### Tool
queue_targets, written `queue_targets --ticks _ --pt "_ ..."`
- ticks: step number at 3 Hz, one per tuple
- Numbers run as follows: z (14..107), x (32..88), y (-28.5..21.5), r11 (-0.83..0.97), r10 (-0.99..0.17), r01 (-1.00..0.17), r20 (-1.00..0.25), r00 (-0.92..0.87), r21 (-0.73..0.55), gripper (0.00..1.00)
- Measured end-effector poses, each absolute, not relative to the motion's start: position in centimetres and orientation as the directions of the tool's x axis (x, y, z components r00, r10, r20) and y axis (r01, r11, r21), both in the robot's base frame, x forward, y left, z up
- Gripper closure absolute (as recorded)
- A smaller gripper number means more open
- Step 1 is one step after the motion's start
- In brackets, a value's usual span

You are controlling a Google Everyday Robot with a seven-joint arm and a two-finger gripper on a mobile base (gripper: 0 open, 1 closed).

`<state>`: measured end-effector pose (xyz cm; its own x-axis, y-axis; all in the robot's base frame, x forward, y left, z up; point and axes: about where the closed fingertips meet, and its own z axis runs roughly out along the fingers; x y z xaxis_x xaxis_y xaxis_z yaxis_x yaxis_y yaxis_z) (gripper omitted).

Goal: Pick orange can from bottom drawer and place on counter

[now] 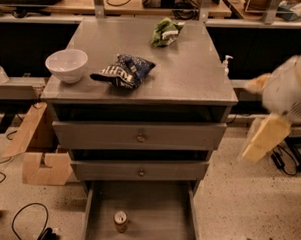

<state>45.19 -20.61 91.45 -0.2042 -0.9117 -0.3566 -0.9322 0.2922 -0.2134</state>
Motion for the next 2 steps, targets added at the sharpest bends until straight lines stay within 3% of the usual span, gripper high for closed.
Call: queue_targets --ticks 1,2 --pt "84.1 45.7 -20.1 0.296 -0.829 -0.942 -0.532 -0.172 -0.156 0.0" --pt "81.0 49.7 -18.8 0.346 -0.665 -0.918 -0.741 -0.095 -0.193 0.0"
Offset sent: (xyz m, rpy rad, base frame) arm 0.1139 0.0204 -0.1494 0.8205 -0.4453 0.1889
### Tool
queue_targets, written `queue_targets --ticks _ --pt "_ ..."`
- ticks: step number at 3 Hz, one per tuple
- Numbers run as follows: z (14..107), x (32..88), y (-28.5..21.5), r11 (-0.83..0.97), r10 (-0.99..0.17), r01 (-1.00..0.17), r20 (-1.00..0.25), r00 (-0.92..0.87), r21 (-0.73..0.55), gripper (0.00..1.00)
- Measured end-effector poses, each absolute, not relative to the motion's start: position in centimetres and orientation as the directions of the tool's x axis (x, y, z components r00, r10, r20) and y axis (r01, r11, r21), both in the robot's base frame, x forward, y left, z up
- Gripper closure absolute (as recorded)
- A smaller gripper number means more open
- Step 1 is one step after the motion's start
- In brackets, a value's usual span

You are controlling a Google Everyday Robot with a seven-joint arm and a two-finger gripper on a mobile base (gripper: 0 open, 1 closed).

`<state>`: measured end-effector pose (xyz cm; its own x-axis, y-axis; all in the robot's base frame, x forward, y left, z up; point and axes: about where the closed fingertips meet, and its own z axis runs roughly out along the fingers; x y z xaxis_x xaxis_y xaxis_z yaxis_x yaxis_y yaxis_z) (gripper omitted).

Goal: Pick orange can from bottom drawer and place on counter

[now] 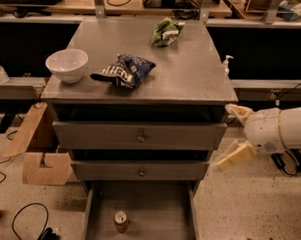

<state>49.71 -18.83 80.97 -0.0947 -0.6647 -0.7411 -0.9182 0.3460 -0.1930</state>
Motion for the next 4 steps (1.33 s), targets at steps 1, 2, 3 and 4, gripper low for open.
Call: queue_targets --ticks 1,2,3,4 --pt "77.2 54.8 -18.8 0.346 -0.502 -0.904 -0.864 0.049 -0.252 0.0" --pt "77.5 54.8 -18.7 0.346 -0.503 -0.903 -0.863 0.049 -0.253 0.0" --pt "76.1 54.8 -17.6 0.334 -0.483 -0.91 -0.873 0.06 -0.248 0.0" --pt "70.6 54.5 -12.4 0.253 -0.399 -0.936 -0.908 0.129 -0.245 0.0"
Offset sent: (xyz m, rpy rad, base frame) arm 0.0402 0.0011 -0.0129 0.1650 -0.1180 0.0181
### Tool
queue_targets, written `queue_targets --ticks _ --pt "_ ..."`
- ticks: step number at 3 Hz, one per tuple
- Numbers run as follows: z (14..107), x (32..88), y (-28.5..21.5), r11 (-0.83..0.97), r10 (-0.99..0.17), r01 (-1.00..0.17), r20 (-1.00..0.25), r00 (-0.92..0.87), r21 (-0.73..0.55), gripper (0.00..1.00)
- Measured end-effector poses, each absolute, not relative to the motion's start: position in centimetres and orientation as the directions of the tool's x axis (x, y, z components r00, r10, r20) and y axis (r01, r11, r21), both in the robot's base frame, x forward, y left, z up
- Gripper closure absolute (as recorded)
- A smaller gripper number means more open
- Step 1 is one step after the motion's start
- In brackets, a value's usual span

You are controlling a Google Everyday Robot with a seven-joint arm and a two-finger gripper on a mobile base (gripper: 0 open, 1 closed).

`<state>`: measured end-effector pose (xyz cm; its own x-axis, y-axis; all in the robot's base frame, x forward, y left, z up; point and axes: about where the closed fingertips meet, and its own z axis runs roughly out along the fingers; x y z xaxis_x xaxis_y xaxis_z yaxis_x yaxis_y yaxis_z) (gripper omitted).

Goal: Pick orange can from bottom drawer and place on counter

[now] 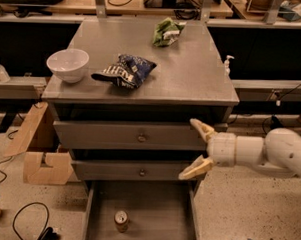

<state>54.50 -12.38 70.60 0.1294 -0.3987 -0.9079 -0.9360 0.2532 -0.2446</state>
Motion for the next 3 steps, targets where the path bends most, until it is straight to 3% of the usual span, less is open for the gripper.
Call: queue_targets --ticks 2,3 --pt "57.9 50.5 -3.6 0.083 -0.249 -0.965 -0.943 0.22 -0.247 0.0" --pt "53.7 48.6 -2.4 0.059 -0.277 -0.977 -0.943 0.182 -0.206 0.0"
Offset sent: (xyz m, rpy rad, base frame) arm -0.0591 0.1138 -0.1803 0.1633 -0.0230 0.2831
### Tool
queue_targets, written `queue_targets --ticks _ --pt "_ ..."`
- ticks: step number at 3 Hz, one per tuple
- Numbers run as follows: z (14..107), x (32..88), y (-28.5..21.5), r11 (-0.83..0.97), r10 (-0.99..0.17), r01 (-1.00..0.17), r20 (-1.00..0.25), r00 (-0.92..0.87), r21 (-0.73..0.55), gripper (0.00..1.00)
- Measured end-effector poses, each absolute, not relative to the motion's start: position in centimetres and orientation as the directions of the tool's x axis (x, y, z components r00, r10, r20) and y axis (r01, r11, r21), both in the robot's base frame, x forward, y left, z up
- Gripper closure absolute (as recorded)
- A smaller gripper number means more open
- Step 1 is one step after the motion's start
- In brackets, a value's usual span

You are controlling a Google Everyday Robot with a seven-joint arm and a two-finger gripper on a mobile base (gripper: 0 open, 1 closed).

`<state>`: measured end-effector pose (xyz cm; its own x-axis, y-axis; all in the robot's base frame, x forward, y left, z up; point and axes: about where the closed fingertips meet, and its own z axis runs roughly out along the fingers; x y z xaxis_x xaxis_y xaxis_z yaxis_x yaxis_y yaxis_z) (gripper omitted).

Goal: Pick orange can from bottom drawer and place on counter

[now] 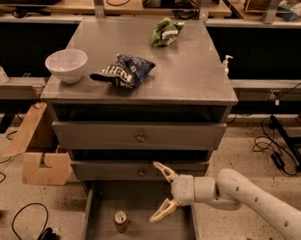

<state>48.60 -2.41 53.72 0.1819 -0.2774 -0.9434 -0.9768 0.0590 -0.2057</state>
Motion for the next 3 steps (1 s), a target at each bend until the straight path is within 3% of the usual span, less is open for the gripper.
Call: queue_targets --ticks 2,3 --pt "50.7 48.8 -0.9 0.063 -0.266 -0.98 -0.95 0.166 -0.189 0.0" --pt "45.0 49.4 1.0 0.081 -0.251 -0.982 -0.957 0.148 -0.173 0.0"
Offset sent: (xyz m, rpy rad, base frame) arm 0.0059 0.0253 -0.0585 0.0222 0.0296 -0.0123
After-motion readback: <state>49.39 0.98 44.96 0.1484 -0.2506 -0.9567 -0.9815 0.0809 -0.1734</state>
